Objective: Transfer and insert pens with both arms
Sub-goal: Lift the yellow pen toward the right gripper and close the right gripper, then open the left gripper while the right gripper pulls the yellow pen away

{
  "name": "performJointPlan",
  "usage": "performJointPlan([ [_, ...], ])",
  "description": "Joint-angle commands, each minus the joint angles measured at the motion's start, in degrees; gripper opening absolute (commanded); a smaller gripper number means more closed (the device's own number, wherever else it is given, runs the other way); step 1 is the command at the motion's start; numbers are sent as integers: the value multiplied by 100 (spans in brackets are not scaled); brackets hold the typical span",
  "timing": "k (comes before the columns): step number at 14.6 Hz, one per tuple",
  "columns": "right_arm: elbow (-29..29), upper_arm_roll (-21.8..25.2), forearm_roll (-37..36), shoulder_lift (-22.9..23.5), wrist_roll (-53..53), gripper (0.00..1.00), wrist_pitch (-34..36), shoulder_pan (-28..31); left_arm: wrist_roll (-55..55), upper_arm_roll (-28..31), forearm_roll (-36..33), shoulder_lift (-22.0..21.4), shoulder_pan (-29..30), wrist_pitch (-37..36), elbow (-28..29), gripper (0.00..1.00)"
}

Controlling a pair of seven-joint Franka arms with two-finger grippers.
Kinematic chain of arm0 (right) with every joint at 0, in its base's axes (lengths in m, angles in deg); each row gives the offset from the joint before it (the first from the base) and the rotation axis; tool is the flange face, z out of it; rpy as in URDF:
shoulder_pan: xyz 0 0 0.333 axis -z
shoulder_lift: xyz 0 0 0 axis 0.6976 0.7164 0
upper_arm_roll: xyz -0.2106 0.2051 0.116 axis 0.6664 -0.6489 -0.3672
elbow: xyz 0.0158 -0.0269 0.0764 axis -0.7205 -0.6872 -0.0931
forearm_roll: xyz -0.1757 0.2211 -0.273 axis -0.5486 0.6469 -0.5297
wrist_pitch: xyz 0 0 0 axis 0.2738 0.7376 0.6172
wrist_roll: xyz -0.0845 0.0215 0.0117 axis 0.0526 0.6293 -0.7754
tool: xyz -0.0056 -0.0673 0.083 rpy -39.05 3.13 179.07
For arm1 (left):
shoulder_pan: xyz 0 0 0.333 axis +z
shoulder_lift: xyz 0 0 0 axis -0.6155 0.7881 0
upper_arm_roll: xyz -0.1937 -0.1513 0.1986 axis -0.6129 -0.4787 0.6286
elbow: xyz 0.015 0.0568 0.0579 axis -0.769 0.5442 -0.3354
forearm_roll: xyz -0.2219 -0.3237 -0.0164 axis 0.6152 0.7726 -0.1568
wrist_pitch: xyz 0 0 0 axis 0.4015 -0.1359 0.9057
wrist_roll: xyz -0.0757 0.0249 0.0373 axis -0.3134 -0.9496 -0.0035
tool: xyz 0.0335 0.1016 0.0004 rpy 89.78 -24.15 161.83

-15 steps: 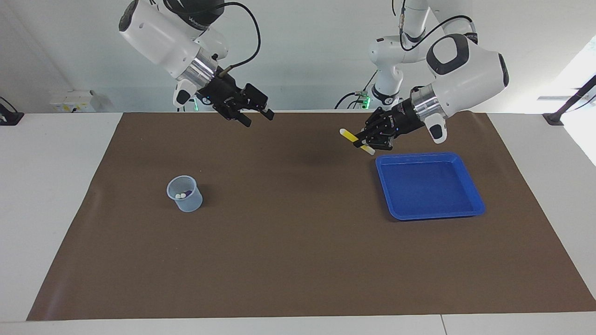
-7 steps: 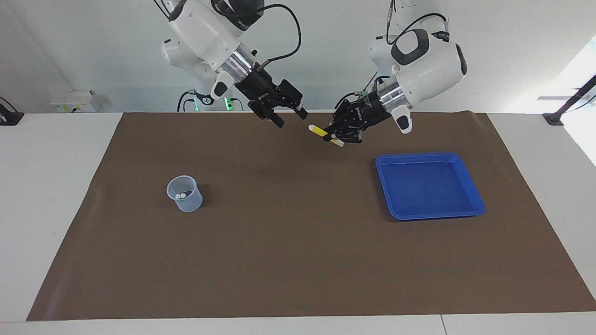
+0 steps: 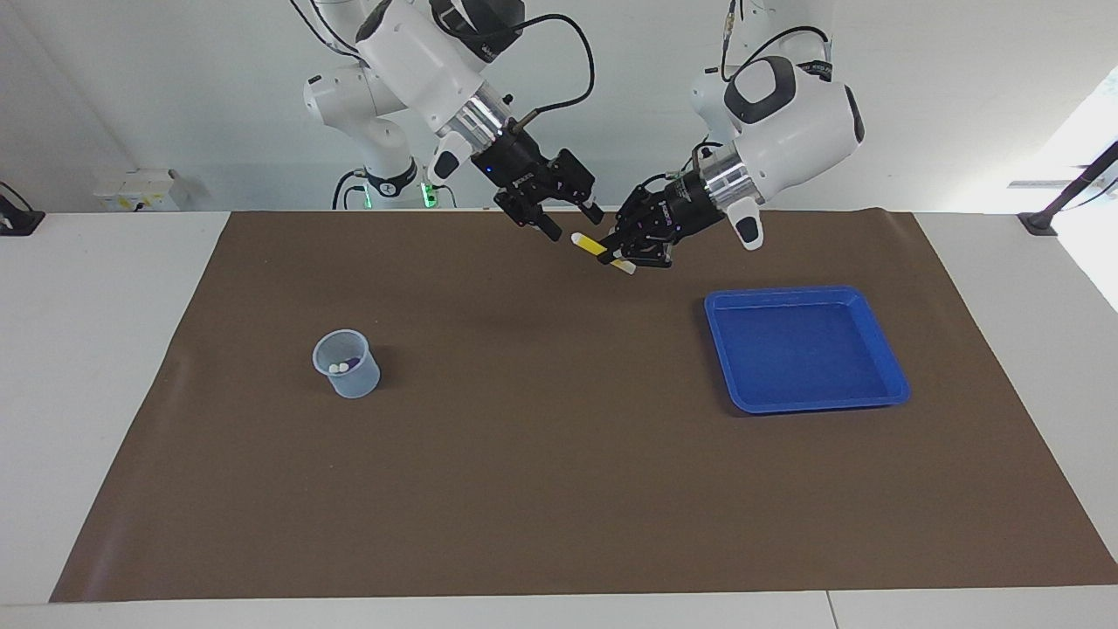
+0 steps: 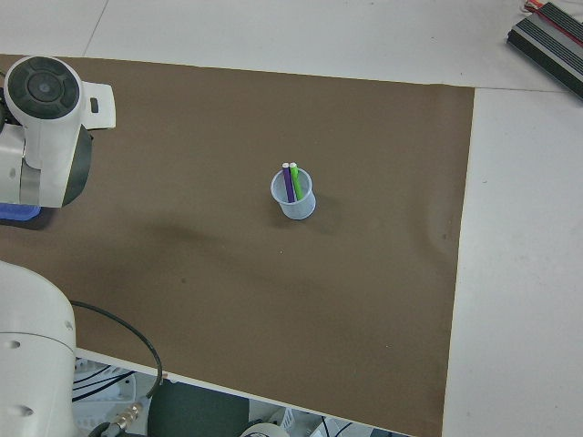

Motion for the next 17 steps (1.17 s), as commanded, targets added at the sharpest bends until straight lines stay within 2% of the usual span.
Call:
performJointPlan([
  [1, -70, 12, 31, -44, 196, 82, -15, 55, 73, 52, 302, -310, -77, 301, 337, 0],
  [2, -79, 12, 31, -44, 196, 82, -6, 55, 73, 44, 303, -310, -86, 319, 346, 0],
  [6, -70, 12, 40, -35, 205, 57, -24, 55, 73, 52, 303, -310, -165, 354, 346, 0],
  [12, -70, 12, 40, -35, 179, 50, -41, 64, 55, 52, 303, -310, -235, 381, 346, 0],
  [15, -62, 12, 40, -26, 179, 40, -42, 73, 47, 52, 303, -310, -235, 381, 346, 0],
  [17, -62, 12, 40, -26, 187, 37, -42, 90, 46, 52, 303, -310, -226, 381, 346, 0],
])
